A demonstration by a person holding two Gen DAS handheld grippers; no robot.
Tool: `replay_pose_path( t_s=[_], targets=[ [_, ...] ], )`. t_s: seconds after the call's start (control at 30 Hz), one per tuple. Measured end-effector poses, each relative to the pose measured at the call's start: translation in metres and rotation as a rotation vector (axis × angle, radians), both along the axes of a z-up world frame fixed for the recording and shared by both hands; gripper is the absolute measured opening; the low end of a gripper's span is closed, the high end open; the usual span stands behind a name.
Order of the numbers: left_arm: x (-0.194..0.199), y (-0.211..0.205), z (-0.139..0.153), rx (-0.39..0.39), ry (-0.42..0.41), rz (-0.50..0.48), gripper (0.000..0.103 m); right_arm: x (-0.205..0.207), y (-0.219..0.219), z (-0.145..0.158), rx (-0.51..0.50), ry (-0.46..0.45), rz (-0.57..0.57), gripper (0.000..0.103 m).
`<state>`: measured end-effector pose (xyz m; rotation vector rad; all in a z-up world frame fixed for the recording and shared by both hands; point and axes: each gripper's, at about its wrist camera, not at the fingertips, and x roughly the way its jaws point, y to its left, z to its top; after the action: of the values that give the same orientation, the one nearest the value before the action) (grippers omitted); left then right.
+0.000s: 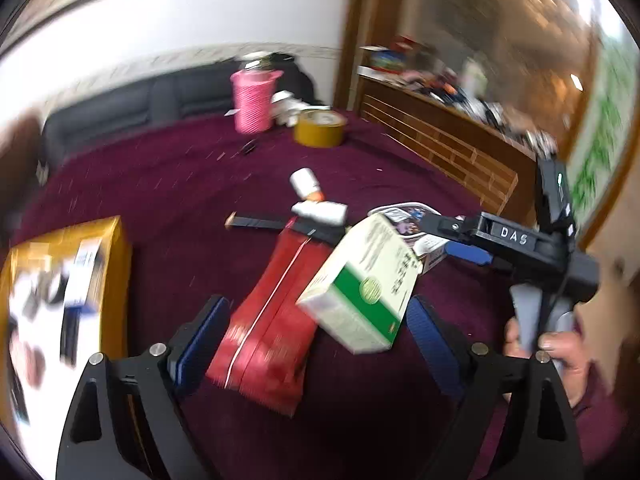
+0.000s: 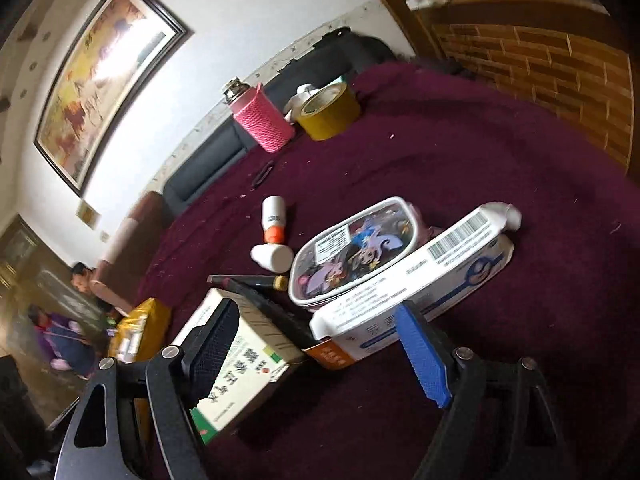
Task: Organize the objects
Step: 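Grasp the white-and-green medicine box with the left gripper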
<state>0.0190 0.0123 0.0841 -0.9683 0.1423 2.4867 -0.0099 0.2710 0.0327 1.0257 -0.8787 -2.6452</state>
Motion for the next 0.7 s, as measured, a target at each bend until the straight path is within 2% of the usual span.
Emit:
replay_pose_path(
  t_s=[0.13, 0.23, 0.33, 0.4, 0.47, 0.53, 0.6, 0.63, 0.7],
  targets=[
    [-0.018, 0.038, -0.01, -0.087, 0.0, -0.101, 0.091, 0.004, 0.004, 0.001, -0.035, 0.014, 0.004, 0.085],
    [-0.033, 0.059, -0.023, -0.162, -0.021, -0.117, 0.091, 0.004, 0.01, -0.004, -0.077, -0.001, -0.002, 0.086],
    [-0.039, 0.072, -0.034, -0.199, -0.05, -0.137, 0.091, 0.002, 0.013, -0.006, -0.101, -0.01, -0.008, 0.086],
    [-0.035, 0.078, -0.036, -0.174, -0.077, -0.174, 0.088, 0.002, 0.014, -0.007, -0.108, -0.013, -0.012, 0.086],
    [-0.024, 0.082, -0.028, -0.131, -0.058, -0.213, 0.088, 0.002, 0.014, -0.007, -0.111, -0.016, -0.016, 0.086],
    [-0.011, 0.081, -0.015, -0.028, -0.069, -0.296, 0.088, 0.002, 0.014, -0.008, -0.117, -0.021, -0.015, 0.086],
    [-0.003, 0.081, -0.006, 0.065, -0.122, -0.38, 0.088, 0.003, 0.017, -0.01, -0.124, -0.026, -0.026, 0.086],
    [0.0, 0.083, -0.005, 0.087, -0.144, -0.409, 0.088, 0.003, 0.018, -0.011, -0.131, -0.031, -0.03, 0.086],
    [0.003, 0.086, -0.007, 0.05, -0.127, -0.391, 0.088, 0.001, 0.021, -0.015, -0.152, -0.046, -0.032, 0.087]
  ],
)
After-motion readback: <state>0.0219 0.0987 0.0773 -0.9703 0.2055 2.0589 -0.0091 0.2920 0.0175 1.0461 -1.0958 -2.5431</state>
